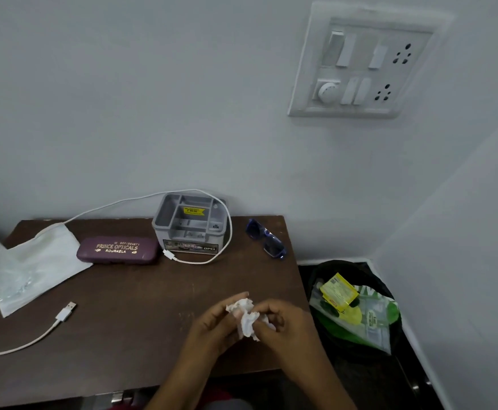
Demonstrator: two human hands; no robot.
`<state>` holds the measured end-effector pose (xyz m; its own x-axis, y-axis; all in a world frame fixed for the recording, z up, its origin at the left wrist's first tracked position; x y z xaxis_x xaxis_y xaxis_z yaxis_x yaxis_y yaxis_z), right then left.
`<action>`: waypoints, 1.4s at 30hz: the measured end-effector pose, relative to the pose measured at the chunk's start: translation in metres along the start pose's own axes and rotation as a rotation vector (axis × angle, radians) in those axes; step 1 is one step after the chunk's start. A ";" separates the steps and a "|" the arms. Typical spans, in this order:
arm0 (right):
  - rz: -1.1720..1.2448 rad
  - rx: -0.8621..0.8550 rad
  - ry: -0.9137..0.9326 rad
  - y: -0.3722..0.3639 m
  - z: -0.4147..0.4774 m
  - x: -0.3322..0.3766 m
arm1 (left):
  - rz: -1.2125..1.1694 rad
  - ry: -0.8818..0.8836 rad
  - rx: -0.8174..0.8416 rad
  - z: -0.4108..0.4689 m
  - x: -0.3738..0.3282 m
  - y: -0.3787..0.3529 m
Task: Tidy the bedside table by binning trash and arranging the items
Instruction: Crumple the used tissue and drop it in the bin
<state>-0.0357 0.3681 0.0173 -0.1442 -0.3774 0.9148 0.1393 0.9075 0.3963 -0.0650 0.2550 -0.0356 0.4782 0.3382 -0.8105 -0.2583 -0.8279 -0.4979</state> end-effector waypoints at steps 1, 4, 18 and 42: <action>-0.005 -0.037 -0.004 0.006 -0.001 -0.003 | 0.021 -0.005 0.012 0.000 0.002 -0.003; 0.001 -0.136 -0.025 0.024 -0.003 -0.012 | 0.098 -0.028 -0.003 0.005 0.010 -0.009; -0.171 -0.435 0.057 0.135 -0.013 -0.072 | 0.242 0.107 0.066 0.062 0.081 -0.136; -0.117 -0.580 -0.179 0.153 0.005 -0.174 | 0.388 0.074 -0.025 0.038 0.040 -0.082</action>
<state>0.0060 0.5739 -0.0817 -0.3454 -0.3857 0.8555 0.6158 0.5947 0.5168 -0.0566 0.3540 -0.0391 0.4084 -0.0348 -0.9122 -0.4122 -0.8986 -0.1503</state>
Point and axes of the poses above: each hand's wrist, its own z-axis towards the middle knuckle, its own y-axis out of the back of the hand, x = y × z, the point moved 9 cm from there along z, towards the middle knuckle, and after that the axes turned 3 degrees about -z, right-handed, at the moved point
